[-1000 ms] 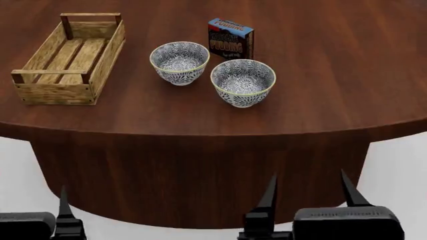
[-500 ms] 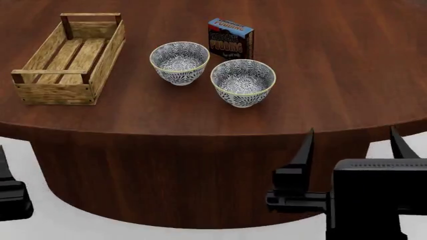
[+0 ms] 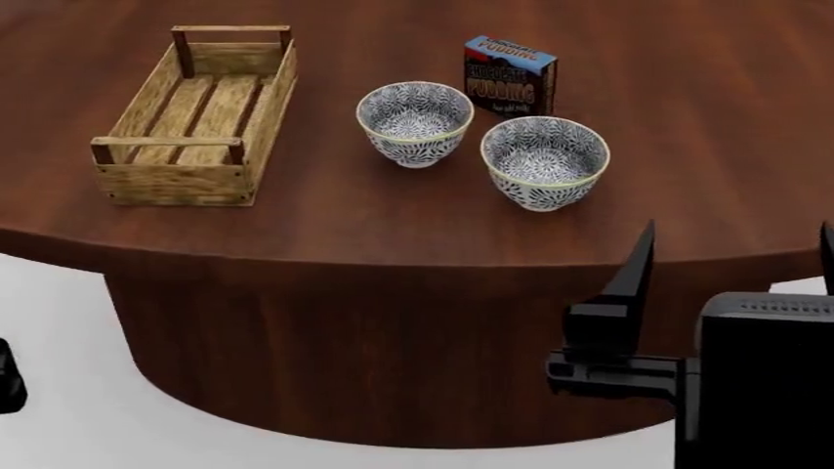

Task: Stack the left bowl on the right bowl and place them in the tray.

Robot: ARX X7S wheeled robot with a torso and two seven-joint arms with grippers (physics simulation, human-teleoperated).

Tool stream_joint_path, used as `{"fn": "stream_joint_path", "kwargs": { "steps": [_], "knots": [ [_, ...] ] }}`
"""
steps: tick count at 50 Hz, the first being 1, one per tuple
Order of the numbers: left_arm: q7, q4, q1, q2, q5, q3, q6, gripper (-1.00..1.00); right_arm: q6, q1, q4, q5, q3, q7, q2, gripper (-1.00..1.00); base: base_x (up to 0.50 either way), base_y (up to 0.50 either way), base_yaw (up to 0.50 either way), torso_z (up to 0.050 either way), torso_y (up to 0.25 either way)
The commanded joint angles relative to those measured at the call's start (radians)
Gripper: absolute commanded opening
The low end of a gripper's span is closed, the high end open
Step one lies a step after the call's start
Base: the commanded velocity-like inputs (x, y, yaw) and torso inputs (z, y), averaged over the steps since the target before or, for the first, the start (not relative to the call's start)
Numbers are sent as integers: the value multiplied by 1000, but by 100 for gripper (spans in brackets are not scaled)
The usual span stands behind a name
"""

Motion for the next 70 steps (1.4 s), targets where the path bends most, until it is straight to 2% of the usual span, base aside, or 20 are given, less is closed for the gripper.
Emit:
{"fn": "stream_joint_path", "kwargs": {
  "steps": [1, 26, 35, 42, 70],
  "knots": [
    [-9, -10, 1, -7, 2, -2, 14, 100, 22, 8, -21, 1, -2, 3, 7, 100, 0, 500, 0, 0, 0],
    [-14, 26, -6, -11, -8, 26, -9, 100, 61, 10, -87, 22, 58, -23, 7, 100, 0, 500, 0, 0, 0],
    [-18, 17, 4, -10, -12, 25, 6, 100, 28, 0, -72, 31, 65, -25, -6, 100, 0, 17, 0, 0, 0],
    [-16, 24, -1, -15, -17, 28, -6, 100, 74, 12, -82, 36, 71, -33, 2, 100, 0, 0, 0, 0, 0],
    [-23, 56, -10, -12, -38, 15, -15, 100, 77, 2, -95, 36, 70, -38, 5, 100, 490, 0, 0, 0, 0]
  ]
}}
